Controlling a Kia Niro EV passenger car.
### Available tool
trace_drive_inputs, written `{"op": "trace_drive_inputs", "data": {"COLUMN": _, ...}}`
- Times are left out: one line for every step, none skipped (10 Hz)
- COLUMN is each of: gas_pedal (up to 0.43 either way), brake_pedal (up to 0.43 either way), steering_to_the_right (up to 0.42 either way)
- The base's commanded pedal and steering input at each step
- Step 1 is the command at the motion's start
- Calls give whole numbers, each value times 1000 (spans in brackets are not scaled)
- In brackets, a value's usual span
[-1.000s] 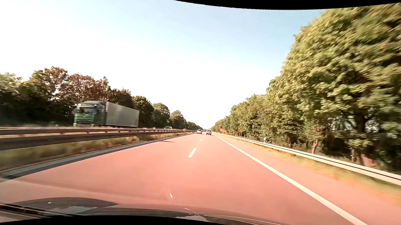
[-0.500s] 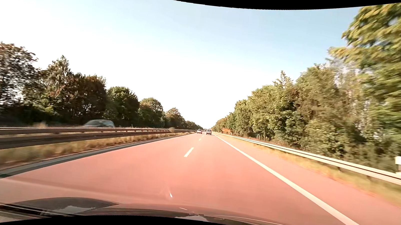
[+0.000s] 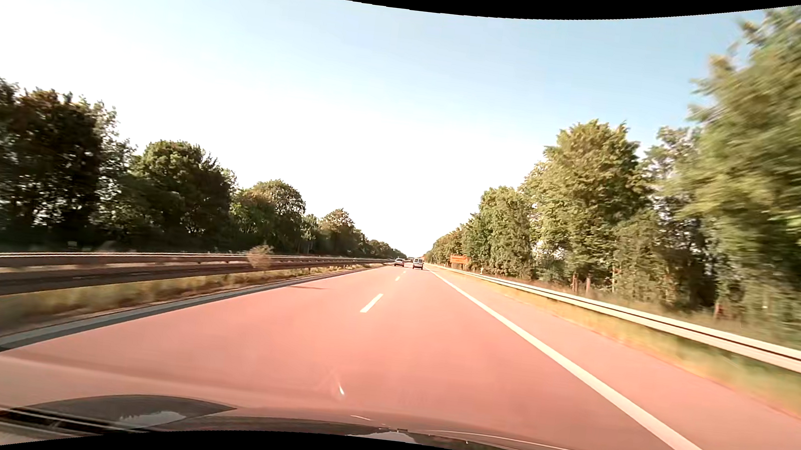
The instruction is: Follow the waypoints while adhering to traffic rules and regulations
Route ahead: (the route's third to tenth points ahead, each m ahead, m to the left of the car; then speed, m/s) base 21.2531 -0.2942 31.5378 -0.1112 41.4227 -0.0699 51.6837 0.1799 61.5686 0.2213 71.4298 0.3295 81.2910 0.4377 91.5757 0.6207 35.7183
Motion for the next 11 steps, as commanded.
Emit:
{"op": "trace_drive_inputs", "data": {"gas_pedal": 189, "brake_pedal": 6, "steering_to_the_right": -2}}
{"op": "trace_drive_inputs", "data": {"gas_pedal": 189, "brake_pedal": 6, "steering_to_the_right": -2}}
{"op": "trace_drive_inputs", "data": {"gas_pedal": 189, "brake_pedal": 6, "steering_to_the_right": -2}}
{"op": "trace_drive_inputs", "data": {"gas_pedal": 177, "brake_pedal": 6, "steering_to_the_right": -3}}
{"op": "trace_drive_inputs", "data": {"gas_pedal": 177, "brake_pedal": 6, "steering_to_the_right": -3}}
{"op": "trace_drive_inputs", "data": {"gas_pedal": 177, "brake_pedal": 6, "steering_to_the_right": -3}}
{"op": "trace_drive_inputs", "data": {"gas_pedal": 169, "brake_pedal": 6, "steering_to_the_right": -4}}
{"op": "trace_drive_inputs", "data": {"gas_pedal": 169, "brake_pedal": 6, "steering_to_the_right": -3}}
{"op": "trace_drive_inputs", "data": {"gas_pedal": 177, "brake_pedal": 6, "steering_to_the_right": -3}}
{"op": "trace_drive_inputs", "data": {"gas_pedal": 177, "brake_pedal": 6, "steering_to_the_right": -3}}
{"op": "trace_drive_inputs", "data": {"gas_pedal": 177, "brake_pedal": 6, "steering_to_the_right": -2}}
